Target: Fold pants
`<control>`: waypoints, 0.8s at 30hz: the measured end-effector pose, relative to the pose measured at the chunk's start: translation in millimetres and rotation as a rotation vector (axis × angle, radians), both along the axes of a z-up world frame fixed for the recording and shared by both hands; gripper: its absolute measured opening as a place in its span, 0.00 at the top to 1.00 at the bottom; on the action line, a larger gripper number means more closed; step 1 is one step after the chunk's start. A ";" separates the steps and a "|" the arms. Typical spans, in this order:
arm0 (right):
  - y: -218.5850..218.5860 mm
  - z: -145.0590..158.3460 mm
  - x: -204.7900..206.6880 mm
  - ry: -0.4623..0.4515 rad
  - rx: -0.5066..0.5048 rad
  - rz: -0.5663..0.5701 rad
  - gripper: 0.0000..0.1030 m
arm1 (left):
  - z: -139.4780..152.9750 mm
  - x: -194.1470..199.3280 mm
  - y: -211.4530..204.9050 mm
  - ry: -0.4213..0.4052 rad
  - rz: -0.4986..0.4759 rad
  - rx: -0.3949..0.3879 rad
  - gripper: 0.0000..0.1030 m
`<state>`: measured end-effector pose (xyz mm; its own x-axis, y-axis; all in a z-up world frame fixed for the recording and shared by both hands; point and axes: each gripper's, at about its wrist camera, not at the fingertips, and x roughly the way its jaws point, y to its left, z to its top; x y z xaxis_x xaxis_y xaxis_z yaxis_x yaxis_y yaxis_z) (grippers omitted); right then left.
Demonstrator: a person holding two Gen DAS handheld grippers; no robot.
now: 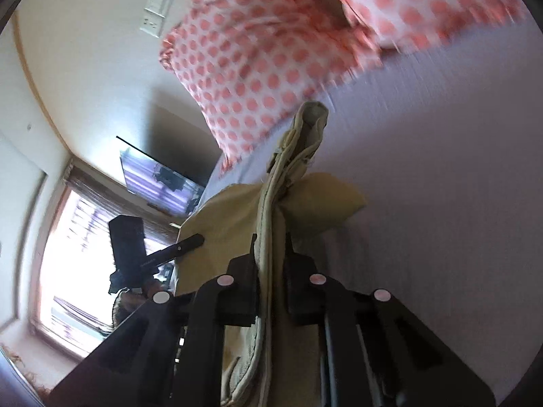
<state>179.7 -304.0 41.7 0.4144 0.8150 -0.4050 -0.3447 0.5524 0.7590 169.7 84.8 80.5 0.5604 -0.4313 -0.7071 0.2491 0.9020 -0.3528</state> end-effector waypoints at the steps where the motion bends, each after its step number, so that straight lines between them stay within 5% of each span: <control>1: 0.9 7.5 10.5 -0.022 -0.016 -0.012 0.89 | 5.6 15.2 -4.0 -0.026 0.015 0.021 0.93; 4: -2.3 12.6 54.0 -0.039 -0.060 -0.081 0.89 | 1.7 60.7 -8.8 -0.023 0.084 0.063 0.92; 7: -5.2 -15.2 90.8 0.029 -0.166 -0.158 0.89 | -33.3 101.0 -13.0 0.096 0.152 0.144 0.85; 10: 1.4 -47.0 107.9 0.134 -0.330 -0.199 0.74 | -50.1 104.1 -9.2 0.130 0.162 0.141 0.77; 12: -8.4 -34.9 98.5 0.094 -0.352 -0.244 0.71 | -40.0 91.0 2.8 0.095 0.178 0.139 0.77; 14: -23.1 -15.1 84.4 0.023 -0.324 -0.305 0.54 | -27.1 73.8 14.5 0.051 0.178 0.077 0.79; 16: -30.6 -0.9 70.3 -0.028 -0.185 -0.282 0.36 | -15.9 56.9 18.4 0.008 0.136 -0.015 0.78; 20: -5.7 -9.3 75.7 0.030 -0.185 -0.191 0.28 | -30.9 53.7 -6.7 0.077 0.031 -0.100 0.71; 24: 4.8 -37.7 95.2 0.155 -0.227 -0.209 0.24 | -63.7 69.6 -19.1 0.157 0.060 -0.081 0.76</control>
